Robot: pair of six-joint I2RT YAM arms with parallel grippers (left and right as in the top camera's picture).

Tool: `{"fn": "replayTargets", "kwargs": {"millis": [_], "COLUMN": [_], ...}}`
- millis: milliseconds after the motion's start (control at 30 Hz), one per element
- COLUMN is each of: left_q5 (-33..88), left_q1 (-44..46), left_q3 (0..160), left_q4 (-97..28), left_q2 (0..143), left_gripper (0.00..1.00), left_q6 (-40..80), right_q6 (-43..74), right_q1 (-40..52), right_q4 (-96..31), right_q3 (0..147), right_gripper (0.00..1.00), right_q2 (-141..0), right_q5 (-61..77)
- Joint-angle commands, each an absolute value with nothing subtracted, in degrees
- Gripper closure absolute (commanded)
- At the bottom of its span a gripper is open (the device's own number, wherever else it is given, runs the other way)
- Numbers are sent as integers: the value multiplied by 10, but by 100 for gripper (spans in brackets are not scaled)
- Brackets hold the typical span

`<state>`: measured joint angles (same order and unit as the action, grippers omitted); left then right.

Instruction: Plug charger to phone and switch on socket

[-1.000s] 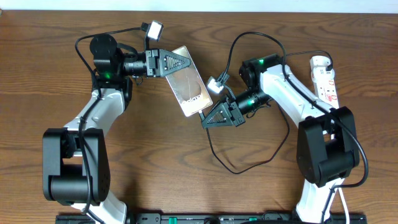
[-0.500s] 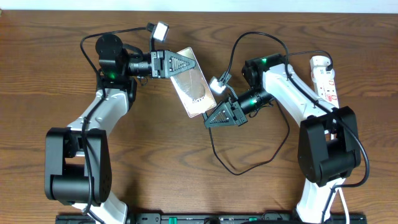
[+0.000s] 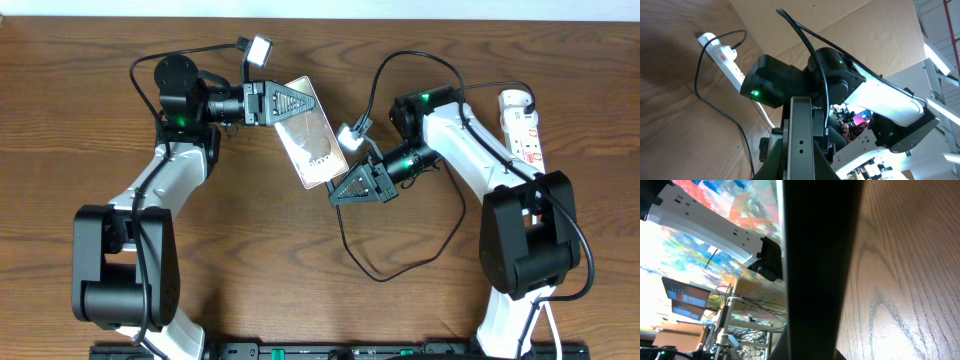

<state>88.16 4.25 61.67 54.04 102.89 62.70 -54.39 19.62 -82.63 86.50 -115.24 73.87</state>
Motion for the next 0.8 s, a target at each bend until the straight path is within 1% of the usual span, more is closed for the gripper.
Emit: {"fn": "replayTargets", "kwargs": {"millis": [0, 767], "left_q5": [900, 900], "left_q1": [57, 57], "left_q3": [619, 619], "left_q4": [541, 541], "left_q2": [1023, 1023], "left_gripper": [93, 93], "left_q6": [628, 626], "right_q6": [-542, -542], "right_q1": [189, 182], "right_q4": [-821, -818], "right_q3": [871, 873], "right_gripper": [99, 99], "right_q2": [-1154, -1154], "right_q5": [775, 789]}}
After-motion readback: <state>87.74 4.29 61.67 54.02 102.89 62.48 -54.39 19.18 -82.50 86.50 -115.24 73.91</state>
